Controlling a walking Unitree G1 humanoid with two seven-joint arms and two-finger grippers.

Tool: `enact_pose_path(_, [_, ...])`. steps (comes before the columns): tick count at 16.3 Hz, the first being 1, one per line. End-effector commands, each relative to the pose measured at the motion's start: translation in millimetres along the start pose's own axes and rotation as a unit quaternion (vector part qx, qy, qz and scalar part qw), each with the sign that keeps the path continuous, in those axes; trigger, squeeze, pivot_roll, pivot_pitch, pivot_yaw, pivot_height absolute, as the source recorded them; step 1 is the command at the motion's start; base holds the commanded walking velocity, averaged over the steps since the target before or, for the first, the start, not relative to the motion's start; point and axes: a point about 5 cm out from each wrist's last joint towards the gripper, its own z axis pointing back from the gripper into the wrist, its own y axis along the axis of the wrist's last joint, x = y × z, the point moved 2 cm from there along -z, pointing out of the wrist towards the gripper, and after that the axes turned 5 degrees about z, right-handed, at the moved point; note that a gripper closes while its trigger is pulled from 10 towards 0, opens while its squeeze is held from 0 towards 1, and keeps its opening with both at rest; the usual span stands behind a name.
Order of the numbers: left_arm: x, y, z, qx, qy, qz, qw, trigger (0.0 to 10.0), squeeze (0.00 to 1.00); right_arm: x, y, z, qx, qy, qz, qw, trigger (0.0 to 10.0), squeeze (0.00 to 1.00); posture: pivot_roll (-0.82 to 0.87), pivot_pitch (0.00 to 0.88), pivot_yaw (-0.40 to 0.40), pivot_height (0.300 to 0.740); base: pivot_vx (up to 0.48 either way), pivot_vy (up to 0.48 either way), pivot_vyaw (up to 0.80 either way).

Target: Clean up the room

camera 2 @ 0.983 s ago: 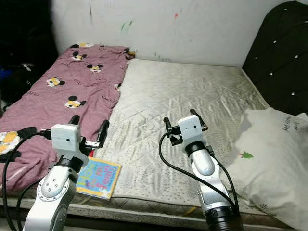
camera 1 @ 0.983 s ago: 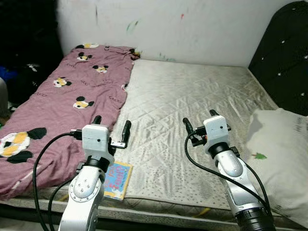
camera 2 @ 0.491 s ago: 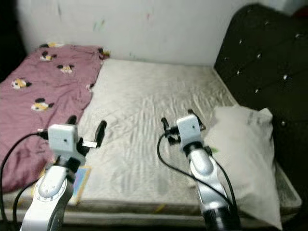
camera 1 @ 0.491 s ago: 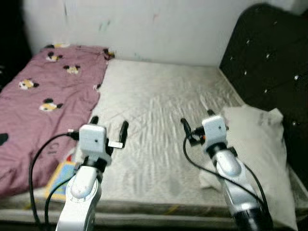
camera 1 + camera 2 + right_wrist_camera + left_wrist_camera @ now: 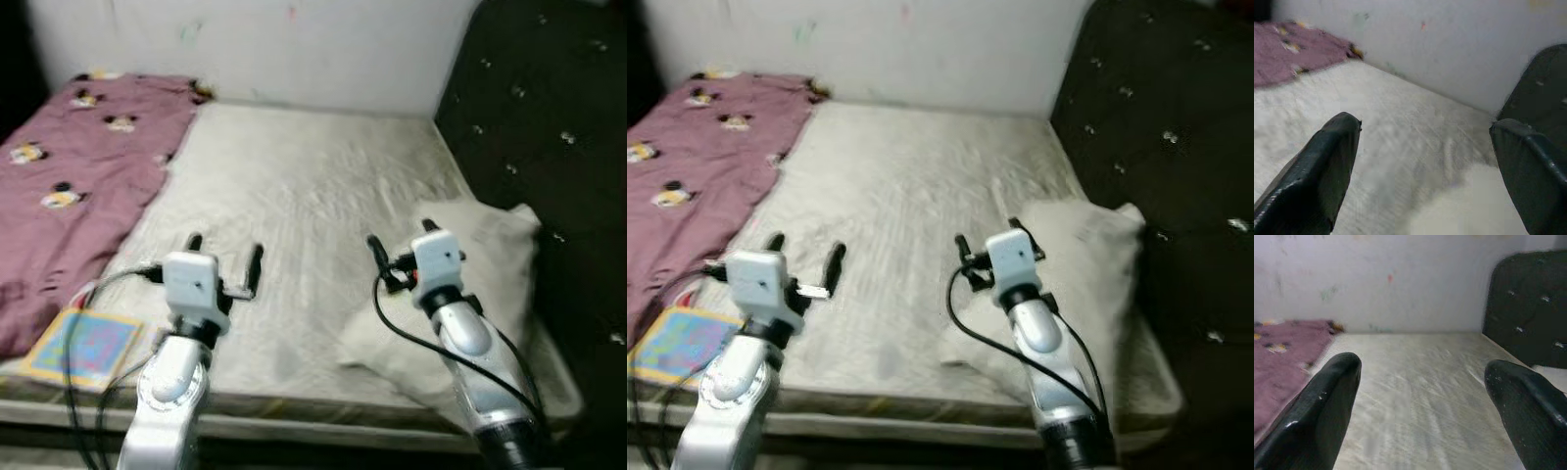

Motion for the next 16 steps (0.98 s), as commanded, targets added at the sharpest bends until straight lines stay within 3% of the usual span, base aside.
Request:
enact_pose_path(1, [-3.0,3.7,-0.7,0.006,0.001,-0.007,1.0,10.0,0.0,1.9,7.4,-3.7,0.014,-0.007,-0.004,1.0,10.0,0.0,-0.05,0.0,-0.039,0.74,0.0,-0.412,0.0])
enact_pose_path(10, [-1.9,3.5,-3.1,0.006,-0.001,-0.009,1.0,10.0,0.0,3.2,7.6,-4.9,0.015,-0.008,-0.002,1.0,10.0,0.0,-0.05,0.0,-0.042,0.74,0.0,-0.392,0.0])
enact_pose_path(16, [-5.2,5.6,-3.2,0.013,0.007,0.001,1.0,10.0,0.0,3.8,10.8,-5.2,0.019,-0.011,-0.01,1.0,10.0,0.0,-0.05,0.0,-0.041,0.74,0.0,0.0,0.0])
